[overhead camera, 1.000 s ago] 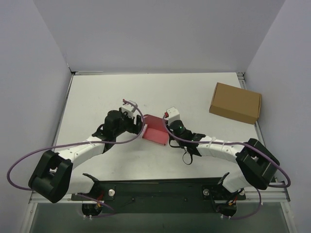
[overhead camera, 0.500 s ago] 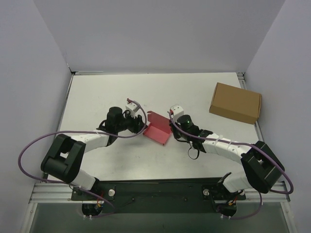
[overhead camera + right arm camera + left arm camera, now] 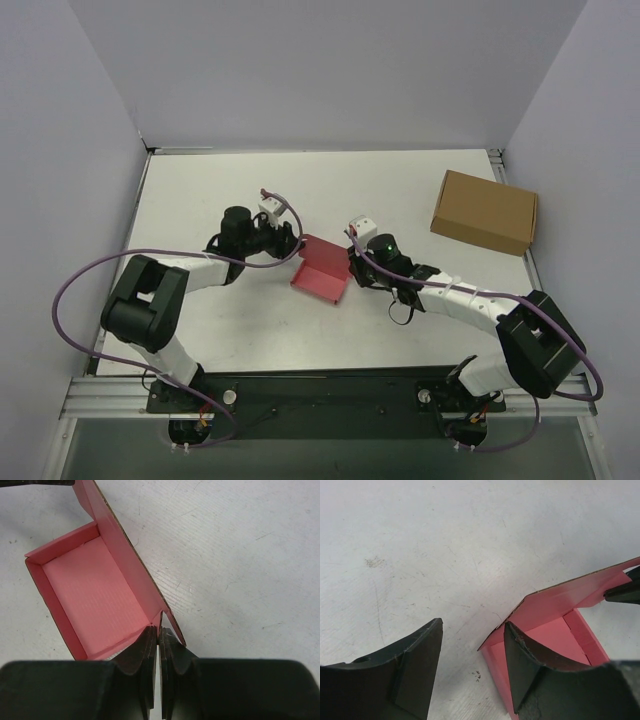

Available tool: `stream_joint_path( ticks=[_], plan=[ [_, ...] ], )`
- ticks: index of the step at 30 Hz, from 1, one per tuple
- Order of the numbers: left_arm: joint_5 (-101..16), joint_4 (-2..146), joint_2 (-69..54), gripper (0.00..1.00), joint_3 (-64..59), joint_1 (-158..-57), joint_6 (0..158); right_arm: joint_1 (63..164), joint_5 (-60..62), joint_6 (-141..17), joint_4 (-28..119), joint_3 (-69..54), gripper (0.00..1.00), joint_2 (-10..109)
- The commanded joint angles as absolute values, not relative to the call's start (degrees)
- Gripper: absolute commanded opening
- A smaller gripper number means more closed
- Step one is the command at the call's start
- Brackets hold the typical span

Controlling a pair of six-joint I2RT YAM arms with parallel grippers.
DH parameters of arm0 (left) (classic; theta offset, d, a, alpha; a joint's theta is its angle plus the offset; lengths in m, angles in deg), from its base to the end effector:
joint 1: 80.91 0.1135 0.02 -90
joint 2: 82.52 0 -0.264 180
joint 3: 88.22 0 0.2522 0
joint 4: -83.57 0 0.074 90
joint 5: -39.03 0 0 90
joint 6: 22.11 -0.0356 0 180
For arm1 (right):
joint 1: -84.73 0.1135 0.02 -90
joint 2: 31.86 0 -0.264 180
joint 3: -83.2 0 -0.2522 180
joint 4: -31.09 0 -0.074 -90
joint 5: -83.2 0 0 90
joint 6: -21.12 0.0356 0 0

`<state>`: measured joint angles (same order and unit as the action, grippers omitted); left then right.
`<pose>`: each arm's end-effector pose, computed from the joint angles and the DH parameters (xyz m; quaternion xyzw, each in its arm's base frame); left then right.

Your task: Fold the paper box

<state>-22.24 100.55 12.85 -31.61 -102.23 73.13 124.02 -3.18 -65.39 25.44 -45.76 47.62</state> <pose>0.3096 -0.1392 0.1794 0.2499 0.7747 -0.3247 0.4815 0.2265 0.1883 0.2105 -0.2725 0.7868 0.2263 0.5055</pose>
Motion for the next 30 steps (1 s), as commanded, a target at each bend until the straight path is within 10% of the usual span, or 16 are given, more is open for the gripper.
stream_joint_path(
  ticks=[1,11,22,30],
  plan=[
    [-17.0,105.0,13.4,0.61,-29.7,-102.2,73.0,123.2,-1.9,-66.6,28.2,-43.7,0.0,47.3],
    [-12.8,106.0,15.3,0.48,-29.5,-102.9,74.0,122.6,-1.8,-66.7,28.7,-43.0,0.0,47.9],
    [-16.1,104.6,13.7,0.0,-30.2,-105.6,73.3,123.3,-9.1,-65.8,28.8,-42.2,0.0,47.9],
    [-44.2,102.9,7.8,0.0,-31.3,-117.0,71.6,130.1,-36.0,-61.9,26.6,-38.3,0.0,51.1]
  ],
)
